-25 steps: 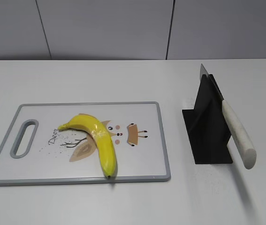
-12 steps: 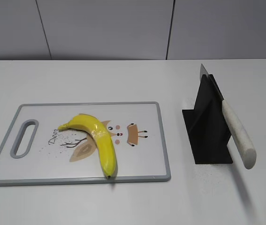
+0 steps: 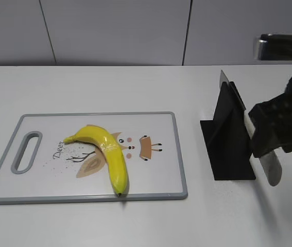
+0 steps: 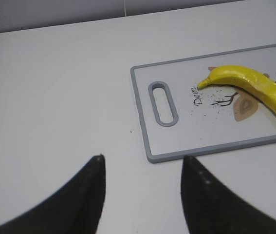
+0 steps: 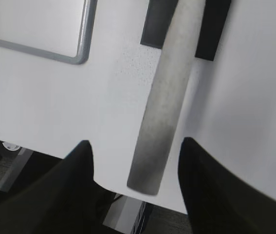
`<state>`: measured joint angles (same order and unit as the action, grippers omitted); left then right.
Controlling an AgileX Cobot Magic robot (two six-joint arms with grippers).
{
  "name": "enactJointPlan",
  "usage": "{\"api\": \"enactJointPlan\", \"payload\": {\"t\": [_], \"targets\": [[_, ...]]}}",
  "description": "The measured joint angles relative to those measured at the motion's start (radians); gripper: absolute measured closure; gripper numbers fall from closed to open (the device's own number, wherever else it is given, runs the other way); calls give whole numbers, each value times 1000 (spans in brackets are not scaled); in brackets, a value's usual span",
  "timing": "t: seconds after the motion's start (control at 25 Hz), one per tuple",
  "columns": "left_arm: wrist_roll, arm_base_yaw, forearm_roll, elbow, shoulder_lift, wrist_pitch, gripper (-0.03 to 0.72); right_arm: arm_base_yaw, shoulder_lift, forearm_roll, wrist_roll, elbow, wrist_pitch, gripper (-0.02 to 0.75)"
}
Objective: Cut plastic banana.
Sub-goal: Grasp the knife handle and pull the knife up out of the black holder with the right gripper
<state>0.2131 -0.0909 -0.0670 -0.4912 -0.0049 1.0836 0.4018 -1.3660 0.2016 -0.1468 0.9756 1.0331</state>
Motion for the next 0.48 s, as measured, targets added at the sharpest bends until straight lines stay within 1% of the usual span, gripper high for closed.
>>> {"api": "enactJointPlan", "payload": {"t": [0.16,0.32,0.48], "targets": [[0,0,0,0,0,0,199,0,-91,-3,-5,1,-72,286],[0,0,1,0,0,0,199,1,-165,-32,-50,1,-101,288],[0,0,3,0,0,0,199,1,-207,-48,-81,1,-104,321]]}}
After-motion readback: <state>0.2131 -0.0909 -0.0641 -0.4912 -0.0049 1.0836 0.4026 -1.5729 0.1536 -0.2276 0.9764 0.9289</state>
